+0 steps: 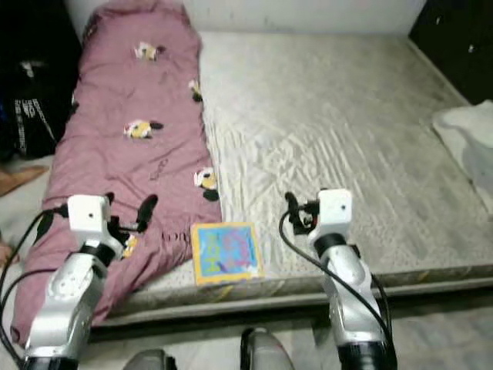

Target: Clean up the room

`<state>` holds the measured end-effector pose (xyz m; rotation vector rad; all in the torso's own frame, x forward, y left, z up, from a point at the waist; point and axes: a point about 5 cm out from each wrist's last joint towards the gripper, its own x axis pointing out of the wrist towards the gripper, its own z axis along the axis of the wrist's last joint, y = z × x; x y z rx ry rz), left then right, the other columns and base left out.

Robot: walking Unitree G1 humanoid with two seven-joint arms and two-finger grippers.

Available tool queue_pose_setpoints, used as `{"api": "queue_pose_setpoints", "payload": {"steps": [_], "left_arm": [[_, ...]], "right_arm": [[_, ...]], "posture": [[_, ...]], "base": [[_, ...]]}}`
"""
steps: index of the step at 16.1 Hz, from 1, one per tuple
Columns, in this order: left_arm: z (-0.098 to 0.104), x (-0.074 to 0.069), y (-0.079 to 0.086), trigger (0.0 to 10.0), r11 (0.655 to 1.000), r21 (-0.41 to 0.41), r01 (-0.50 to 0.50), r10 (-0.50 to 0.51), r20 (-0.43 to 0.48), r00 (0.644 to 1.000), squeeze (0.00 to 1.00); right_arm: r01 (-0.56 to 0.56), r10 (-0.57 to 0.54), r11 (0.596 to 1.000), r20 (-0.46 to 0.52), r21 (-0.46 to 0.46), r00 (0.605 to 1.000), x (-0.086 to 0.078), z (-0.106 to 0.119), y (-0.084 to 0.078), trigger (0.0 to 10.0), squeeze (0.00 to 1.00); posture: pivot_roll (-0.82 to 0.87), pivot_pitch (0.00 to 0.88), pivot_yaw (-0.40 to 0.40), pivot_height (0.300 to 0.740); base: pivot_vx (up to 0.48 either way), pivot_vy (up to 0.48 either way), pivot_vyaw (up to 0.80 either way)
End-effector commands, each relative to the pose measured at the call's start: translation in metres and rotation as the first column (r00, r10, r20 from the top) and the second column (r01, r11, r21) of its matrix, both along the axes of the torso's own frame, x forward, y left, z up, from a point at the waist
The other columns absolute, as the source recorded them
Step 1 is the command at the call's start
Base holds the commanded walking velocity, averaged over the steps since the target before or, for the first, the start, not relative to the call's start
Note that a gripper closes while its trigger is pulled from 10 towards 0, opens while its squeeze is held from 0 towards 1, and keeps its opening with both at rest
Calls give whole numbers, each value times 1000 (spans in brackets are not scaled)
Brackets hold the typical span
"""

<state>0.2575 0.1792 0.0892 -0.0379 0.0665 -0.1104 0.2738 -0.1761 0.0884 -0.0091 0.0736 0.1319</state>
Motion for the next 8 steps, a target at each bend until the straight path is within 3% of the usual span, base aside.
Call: {"api": "queue_pose_setpoints", "payload": {"steps": [1,3,8], "left_arm": [[-5,-4,7,10000,999,20,-32,33,-32,999,0],[-7,-6,10,10000,998,30,-50,51,-37,998,0],[-8,-9,14,10000,997,38,-65,67,-43,997,0]], "right_arm": [[-8,8,1000,11,-1,1000,-1,3,2,10000,0],[-3,3,1000,13,-5,1000,-2,3,0,10000,0],[-3,3,1000,11,-4,1000,-3,3,0,10000,0]], "posture": [[4,111,-45,740],[4,111,-45,740],[2,120,-47,688]], "base": [[0,0,0],[0,0,0],[0,0,0]]}}
